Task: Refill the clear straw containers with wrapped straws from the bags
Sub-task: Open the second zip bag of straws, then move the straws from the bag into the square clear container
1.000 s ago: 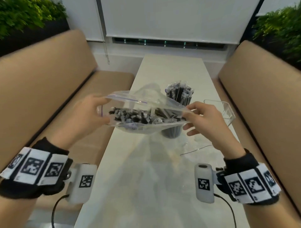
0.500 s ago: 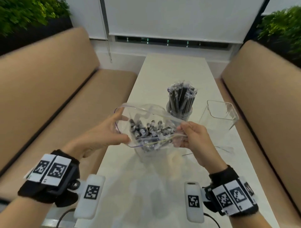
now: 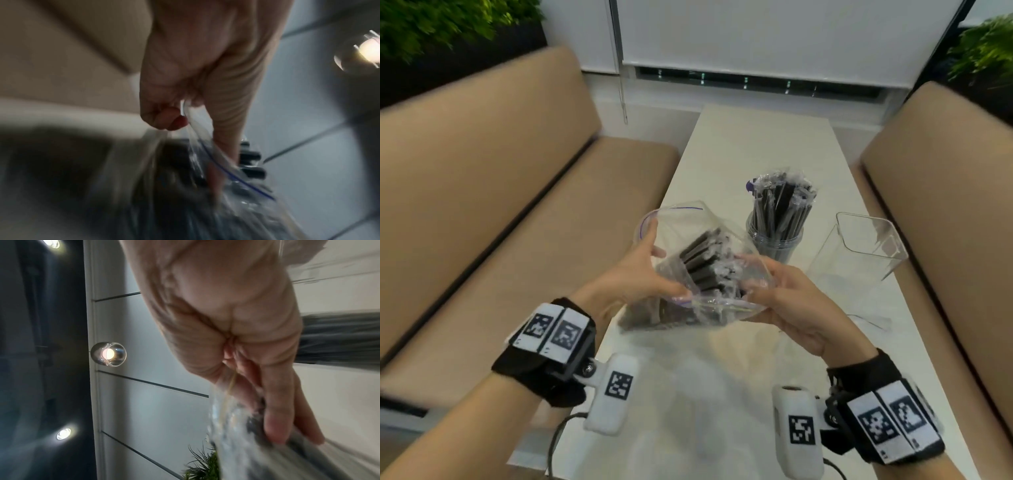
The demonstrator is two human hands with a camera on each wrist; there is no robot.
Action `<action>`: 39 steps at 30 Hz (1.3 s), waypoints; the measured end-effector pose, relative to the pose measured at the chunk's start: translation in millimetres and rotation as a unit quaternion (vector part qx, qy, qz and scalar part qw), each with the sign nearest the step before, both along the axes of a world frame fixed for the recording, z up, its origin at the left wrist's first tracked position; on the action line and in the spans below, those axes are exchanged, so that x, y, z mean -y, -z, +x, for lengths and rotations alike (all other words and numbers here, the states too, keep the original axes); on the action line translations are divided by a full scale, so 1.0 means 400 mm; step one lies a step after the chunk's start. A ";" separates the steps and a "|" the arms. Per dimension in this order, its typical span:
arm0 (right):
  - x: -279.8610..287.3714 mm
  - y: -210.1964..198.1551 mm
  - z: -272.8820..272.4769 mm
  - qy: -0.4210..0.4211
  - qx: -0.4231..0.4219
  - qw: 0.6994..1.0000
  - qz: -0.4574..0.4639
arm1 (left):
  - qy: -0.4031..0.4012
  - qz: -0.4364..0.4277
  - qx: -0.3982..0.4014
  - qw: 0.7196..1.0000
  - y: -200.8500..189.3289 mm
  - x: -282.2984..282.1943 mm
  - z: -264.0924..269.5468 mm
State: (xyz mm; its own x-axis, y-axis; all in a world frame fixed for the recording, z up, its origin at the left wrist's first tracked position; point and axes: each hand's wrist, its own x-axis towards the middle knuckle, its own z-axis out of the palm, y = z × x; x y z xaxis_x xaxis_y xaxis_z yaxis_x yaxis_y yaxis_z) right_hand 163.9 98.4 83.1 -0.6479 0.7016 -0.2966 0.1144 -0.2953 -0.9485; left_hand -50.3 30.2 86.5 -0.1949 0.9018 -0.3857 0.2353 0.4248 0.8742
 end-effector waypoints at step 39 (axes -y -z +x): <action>-0.103 0.004 -0.027 0.096 0.008 0.991 0.097 | -0.011 0.194 0.018 0.981 0.158 0.021 -0.002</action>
State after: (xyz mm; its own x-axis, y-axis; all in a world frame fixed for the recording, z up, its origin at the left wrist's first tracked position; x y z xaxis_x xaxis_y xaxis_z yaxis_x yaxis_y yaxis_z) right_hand 153.3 139.8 81.7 -0.4932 0.8564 -0.1529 0.0890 -0.1252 -0.9881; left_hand -50.9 21.6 23.1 -0.2084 0.9778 -0.0206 0.1961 0.0624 0.9786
